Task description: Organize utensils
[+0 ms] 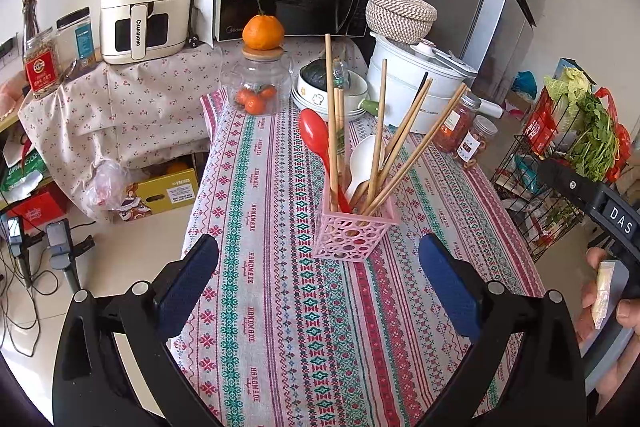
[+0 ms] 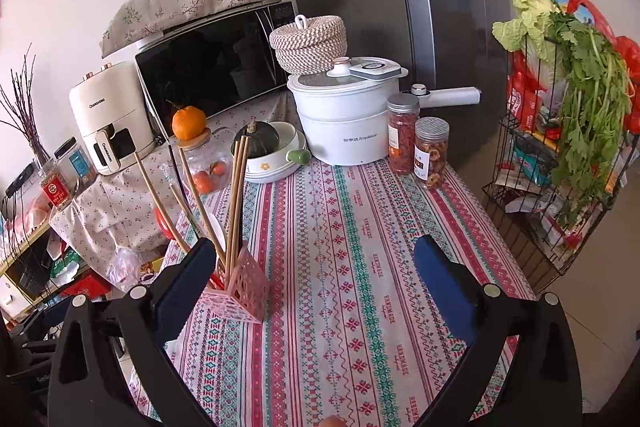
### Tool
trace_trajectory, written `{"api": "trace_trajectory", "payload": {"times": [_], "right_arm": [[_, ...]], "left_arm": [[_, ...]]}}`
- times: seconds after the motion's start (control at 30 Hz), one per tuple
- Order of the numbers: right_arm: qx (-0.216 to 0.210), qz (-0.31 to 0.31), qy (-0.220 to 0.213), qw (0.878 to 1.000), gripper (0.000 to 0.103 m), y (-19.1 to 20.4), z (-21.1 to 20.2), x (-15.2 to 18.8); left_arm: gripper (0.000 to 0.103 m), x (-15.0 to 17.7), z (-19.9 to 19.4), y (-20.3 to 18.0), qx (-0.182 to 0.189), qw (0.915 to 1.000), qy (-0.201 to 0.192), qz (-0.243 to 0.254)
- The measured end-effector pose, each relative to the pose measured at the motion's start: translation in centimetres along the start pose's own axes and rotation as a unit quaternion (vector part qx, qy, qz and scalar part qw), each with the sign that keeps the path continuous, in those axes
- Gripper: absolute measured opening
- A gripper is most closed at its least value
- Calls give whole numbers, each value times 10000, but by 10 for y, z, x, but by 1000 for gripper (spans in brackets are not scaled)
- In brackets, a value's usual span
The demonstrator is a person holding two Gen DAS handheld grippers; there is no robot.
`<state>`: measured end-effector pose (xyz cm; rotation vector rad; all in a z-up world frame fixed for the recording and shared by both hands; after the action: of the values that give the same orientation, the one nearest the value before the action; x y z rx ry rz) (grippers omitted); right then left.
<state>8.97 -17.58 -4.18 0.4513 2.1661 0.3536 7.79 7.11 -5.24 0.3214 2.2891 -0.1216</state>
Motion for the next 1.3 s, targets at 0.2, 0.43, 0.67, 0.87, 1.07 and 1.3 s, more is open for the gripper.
{"api": "trace_trajectory", "payload": {"times": [0.2, 0.43, 0.67, 0.87, 1.07, 1.3], "right_arm": [[48, -279, 129, 9995, 96, -17, -25, 0], [53, -699, 92, 9975, 96, -19, -35, 0], [91, -726, 166, 9972, 96, -24, -32, -1], [152, -672, 284, 9972, 96, -29, -27, 1], [152, -701, 308, 9969, 96, -26, -25, 3], [167, -765, 363, 9963, 96, -23, -21, 8]], "left_arm": [[96, -6, -15, -26, -280, 9991, -193, 245], [96, -10, -17, -41, -345, 9992, -151, 161], [96, -12, -13, -53, -458, 9987, 42, 209], [96, -10, -12, -59, -606, 9974, 92, 380], [96, -11, -16, -62, -639, 9970, -15, 427], [96, -12, -16, -62, -645, 9970, -30, 432]]}}
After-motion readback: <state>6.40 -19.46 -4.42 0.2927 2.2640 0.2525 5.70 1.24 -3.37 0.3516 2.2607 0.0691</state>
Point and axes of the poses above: each gripper's, at about its wrist camera, not at the fingertips, and z roughly the way its jaws point, y to its left, x to its underside, the point moved 2 cm from there along z, roughly the way its jaws point, and after that the axes turned 15 degrees about z, right-handed, at the moved point
